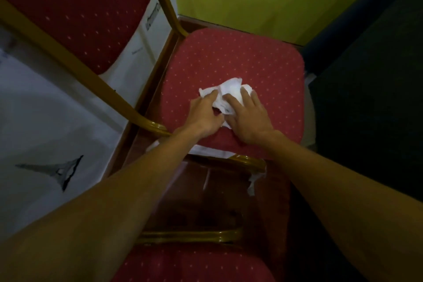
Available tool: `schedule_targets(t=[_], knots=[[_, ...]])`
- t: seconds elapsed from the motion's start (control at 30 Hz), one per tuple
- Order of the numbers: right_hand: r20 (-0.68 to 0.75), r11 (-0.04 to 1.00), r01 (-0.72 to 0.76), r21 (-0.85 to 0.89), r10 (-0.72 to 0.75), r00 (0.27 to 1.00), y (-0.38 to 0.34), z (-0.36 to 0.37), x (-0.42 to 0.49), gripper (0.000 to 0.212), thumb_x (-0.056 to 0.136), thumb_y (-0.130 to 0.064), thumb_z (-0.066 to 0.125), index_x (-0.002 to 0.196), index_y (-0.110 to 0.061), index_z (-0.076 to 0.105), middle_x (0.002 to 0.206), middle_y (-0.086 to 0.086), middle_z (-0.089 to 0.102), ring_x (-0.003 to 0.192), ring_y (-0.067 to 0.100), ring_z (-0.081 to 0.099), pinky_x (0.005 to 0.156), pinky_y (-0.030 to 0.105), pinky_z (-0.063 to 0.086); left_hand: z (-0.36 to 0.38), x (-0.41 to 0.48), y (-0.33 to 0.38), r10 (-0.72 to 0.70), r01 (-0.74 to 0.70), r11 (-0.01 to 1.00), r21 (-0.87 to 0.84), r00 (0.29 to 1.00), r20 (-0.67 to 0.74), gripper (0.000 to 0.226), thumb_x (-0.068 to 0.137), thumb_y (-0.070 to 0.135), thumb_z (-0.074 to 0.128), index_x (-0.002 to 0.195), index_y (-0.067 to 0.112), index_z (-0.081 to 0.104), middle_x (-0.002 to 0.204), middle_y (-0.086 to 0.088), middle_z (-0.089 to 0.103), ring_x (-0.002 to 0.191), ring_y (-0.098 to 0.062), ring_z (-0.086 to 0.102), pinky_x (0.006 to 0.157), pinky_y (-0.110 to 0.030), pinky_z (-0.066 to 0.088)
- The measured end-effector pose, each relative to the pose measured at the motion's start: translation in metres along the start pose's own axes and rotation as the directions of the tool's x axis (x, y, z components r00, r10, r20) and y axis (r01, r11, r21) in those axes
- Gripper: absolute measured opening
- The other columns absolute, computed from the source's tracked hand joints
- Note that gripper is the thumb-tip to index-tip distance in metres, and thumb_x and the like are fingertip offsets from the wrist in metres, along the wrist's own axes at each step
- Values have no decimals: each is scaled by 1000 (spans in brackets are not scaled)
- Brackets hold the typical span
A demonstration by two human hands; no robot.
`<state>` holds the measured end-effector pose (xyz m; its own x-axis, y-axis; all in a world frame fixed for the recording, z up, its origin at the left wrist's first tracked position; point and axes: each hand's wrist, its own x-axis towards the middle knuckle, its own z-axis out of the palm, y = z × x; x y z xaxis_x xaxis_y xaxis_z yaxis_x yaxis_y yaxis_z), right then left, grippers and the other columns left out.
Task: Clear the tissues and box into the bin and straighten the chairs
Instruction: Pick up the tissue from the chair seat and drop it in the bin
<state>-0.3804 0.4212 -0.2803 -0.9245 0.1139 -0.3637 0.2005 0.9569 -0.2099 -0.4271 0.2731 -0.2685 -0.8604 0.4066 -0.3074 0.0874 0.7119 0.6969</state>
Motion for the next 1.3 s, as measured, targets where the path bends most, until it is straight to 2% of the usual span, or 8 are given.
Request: schedule_targets(t=[0.1,0.2,0.33,0.43,0.57,0.7,1.0,1.3], knots=[[-170,998,33,-48,-41,985,-1,7,-4,47,104,-35,47,151,-27,44,158,15,34,142,41,30,113,50,35,20,-6,-8,68,-68,994,91,998,-7,62,94,14,61,152,22,41,155,-1,44,147,-32,24,120,-35,22],[-248,996,68,60,-51,967,-7,4,-12,36,99,-17,51,134,-21,58,127,12,58,113,34,49,90,43,45,20,-10,-8,114,-108,991,79,991,-73,53,92,10,62,142,25,54,134,-5,63,134,-31,41,112,-36,37],[-317,902,83,425,63,946,-14,4,-50,38,93,-7,57,131,-14,57,103,7,70,91,29,65,74,37,53,12,-29,4,109,-110,993,-33,993,-43,51,92,10,59,140,27,58,120,-6,73,111,-20,67,97,-23,48],[-218,701,-65,710,308,926,-19,8,-70,37,93,-19,68,125,-13,50,103,1,66,80,13,64,53,8,46,13,-44,8,5,-4,971,-238,1000,4,41,92,9,64,130,24,67,122,-2,74,109,-14,69,98,-21,50],[-183,585,-145,798,465,866,-19,-14,-95,37,87,-24,76,120,-17,61,111,0,72,86,8,64,56,4,42,9,-67,32,-47,64,857,-512,998,46,36,93,4,64,126,19,70,116,-7,75,102,-18,72,95,-42,57],[-202,518,-90,850,480,854,-23,-56,-134,41,89,-25,76,127,-21,63,101,-19,64,79,-11,56,56,1,42,-6,-92,67,-19,18,801,-599,1000,5,35,91,8,68,123,22,71,116,-2,76,104,-12,72,97,-40,56],[-196,193,91,977,645,739,-18,-150,-306,45,87,-25,77,130,-25,65,115,-6,73,105,13,71,92,44,60,-34,-209,199,336,-280,791,-544,942,4,35,90,9,68,118,31,73,119,9,74,109,-4,69,92,-25,56],[-324,221,251,942,794,514,12,-201,-577,23,87,-33,74,110,-33,72,94,-18,78,87,0,74,77,31,59,9,-411,349,615,-510,722,-467,783,95,32,90,14,70,119,27,75,112,17,76,106,3,69,94,-25,55]])
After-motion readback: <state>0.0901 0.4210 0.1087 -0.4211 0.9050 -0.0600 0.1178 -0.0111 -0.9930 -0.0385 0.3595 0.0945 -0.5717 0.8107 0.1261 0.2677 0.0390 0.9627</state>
